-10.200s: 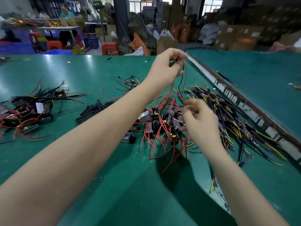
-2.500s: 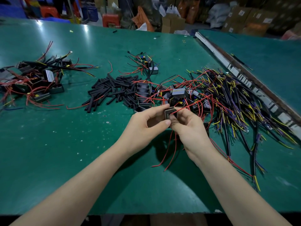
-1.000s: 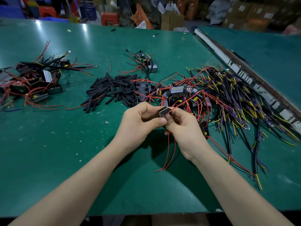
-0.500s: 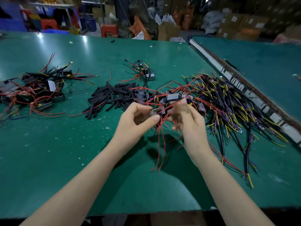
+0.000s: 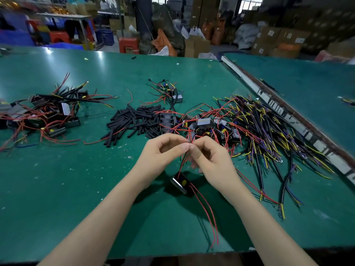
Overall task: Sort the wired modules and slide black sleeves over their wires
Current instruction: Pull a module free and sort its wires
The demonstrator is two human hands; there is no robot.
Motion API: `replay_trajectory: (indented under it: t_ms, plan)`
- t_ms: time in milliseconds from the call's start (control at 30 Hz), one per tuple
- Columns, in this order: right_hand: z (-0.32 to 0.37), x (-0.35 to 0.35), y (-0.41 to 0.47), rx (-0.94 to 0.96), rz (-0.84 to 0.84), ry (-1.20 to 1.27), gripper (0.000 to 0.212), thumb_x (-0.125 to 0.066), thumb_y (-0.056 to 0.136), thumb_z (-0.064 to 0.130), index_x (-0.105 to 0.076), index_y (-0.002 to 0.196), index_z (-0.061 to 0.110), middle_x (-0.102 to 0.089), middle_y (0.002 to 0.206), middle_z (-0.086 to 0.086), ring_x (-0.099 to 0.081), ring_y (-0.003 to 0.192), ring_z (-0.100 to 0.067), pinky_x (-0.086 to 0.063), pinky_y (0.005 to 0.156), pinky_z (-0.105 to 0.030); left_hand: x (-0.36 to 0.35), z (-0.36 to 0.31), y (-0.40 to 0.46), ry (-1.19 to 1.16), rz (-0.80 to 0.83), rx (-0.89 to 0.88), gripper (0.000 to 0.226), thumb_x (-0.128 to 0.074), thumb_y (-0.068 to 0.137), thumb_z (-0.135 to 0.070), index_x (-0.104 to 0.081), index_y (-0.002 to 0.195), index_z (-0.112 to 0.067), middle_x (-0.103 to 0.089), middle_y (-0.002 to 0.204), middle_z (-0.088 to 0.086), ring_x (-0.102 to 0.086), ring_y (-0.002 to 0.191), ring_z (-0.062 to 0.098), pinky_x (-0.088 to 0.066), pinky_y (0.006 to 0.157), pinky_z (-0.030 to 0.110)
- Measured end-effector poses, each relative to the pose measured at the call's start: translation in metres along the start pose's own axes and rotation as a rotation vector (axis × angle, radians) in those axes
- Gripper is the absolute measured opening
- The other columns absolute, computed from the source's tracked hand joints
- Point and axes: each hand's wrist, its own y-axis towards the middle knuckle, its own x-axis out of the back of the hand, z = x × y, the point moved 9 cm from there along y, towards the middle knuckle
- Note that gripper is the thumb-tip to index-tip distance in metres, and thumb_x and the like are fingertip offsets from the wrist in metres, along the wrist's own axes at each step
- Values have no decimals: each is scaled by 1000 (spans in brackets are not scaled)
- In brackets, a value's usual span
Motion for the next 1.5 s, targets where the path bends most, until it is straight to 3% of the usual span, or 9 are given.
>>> replay_trajectory:
  t_ms: [133,233,400,533,767,900,1100,1300,1500]
  plan:
    - [15,-10,-2,74,129,-130,16,-57,90,32,-56,77,22,-59,64,8,-58,59,-11,-47,60,-24,3,10,2,0,15,101,11,-71,77,-38,-74,79,-27,-68,77,-8,-56,73,6,-44,69,22]
    - [24,-12,-4,116,105,-217,15,-61,93,21,-61,79,16,-61,64,6,-58,61,-18,-49,63,-31,5,4,1,-68,41,89,12,-67,74,-31,-73,73,-20,-68,76,-6,-58,74,8,-46,72,23]
    - [48,-2,-10,240,-131,-268,15,-59,90,21,-63,78,14,-54,62,15,-49,59,-2,-36,59,-13,14,-3,3,-182,13,58,18,-67,79,-22,-68,62,-18,-69,94,-9,-51,92,22,-39,87,43]
    - [58,1,-13,325,-310,-293,13,-58,93,19,-67,87,11,-60,79,9,-52,75,4,-37,71,-8,10,-5,2,-245,100,59,16,-60,80,-19,-70,68,-20,-70,108,-6,-58,97,16,-42,88,36]
    - [29,14,-5,78,-442,291,4,-58,90,29,-61,88,27,-62,102,-6,-56,89,-11,-47,80,-32,38,-12,9,-633,-99,39,16,-57,78,-19,-64,66,-27,-74,94,-2,-69,92,14,-52,74,21]
    - [30,6,6,27,-329,668,9,-61,84,31,-68,83,26,-71,108,0,-62,100,-16,-49,76,-21,62,-4,10,-881,-258,45,16,-60,76,-26,-57,90,-20,-73,86,-7,-69,80,6,-53,62,16]
    - [8,-32,17,-167,-199,645,21,-70,81,13,-53,92,18,-75,89,-7,-69,85,-18,-47,59,-16,80,20,10,-763,-430,219,23,-69,67,-29,-62,87,-19,-72,77,-10,-63,59,-3,-49,51,15]
    - [-19,-52,23,-295,-114,370,22,-68,86,4,-60,97,21,-73,73,4,-67,67,-7,-49,53,-18,108,40,2,-507,-292,397,24,-63,71,-34,-67,91,-22,-71,73,-10,-64,60,-2,-49,52,12]
    - [-34,-80,40,-411,13,243,20,-61,88,2,-52,87,19,-69,84,-12,-67,62,-14,-51,49,-24,116,44,2,-345,-165,324,24,-58,79,-28,-74,84,-12,-60,60,-5,-58,56,6,-50,59,14]
